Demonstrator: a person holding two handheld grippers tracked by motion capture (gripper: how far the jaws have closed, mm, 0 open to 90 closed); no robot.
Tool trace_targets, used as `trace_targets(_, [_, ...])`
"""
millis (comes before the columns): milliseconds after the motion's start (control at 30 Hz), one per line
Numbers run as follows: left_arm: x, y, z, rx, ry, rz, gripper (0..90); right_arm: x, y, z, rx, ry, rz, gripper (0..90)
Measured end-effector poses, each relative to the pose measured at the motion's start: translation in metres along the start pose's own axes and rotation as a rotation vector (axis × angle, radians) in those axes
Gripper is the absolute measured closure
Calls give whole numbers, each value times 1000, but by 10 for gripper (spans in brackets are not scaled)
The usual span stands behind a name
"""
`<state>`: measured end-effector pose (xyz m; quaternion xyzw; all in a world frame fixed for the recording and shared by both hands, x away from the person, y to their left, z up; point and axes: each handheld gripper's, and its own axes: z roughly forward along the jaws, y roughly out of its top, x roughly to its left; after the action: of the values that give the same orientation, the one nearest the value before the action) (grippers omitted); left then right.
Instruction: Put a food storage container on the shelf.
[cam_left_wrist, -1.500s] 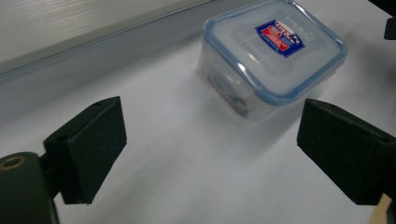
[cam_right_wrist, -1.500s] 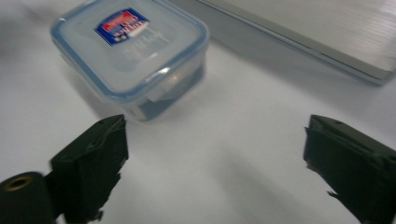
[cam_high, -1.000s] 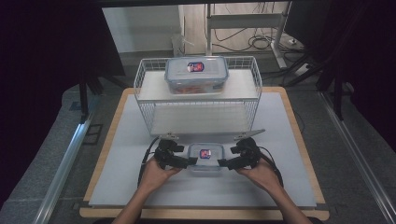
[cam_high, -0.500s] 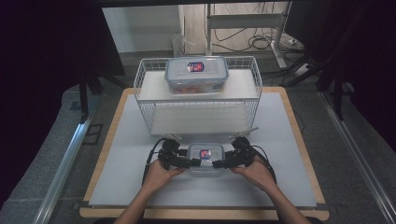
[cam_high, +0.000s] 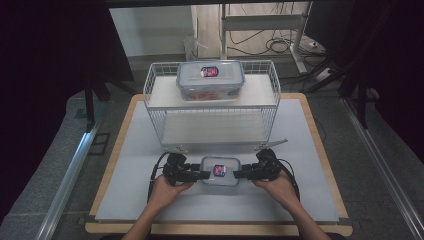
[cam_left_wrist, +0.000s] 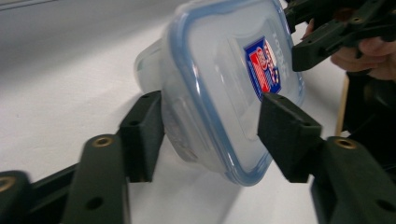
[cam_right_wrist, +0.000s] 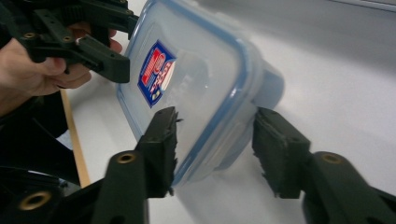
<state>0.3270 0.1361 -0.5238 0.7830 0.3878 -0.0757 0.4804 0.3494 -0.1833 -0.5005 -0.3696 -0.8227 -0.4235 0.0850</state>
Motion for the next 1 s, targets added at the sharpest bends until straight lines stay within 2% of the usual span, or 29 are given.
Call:
trace_targets(167, [3,-2,-3,-8,-25,-15,476,2,-3,0,-12,-5,10,527])
trace_targets(333, [4,-4,-5,-19,-46,-34,505,-2,-7,0,-30,37,48,536])
trace_targets(467, [7,-7,-8,-29,-82,-50,539,-5,-13,0,-46,80,94,553])
trace_targets(667, [7,-8,-9,-36,-82,-60,543,-5,-13,0,-48,82,81,555])
trace_targets(833, [15,-12,-9,-60,-130,-110,563,-7,-13,-1,-56,100,87,566])
trace_targets(1000, [15,-13,-8,-67,-130,-109,563,-10,-14,-1,-65,121,114,572])
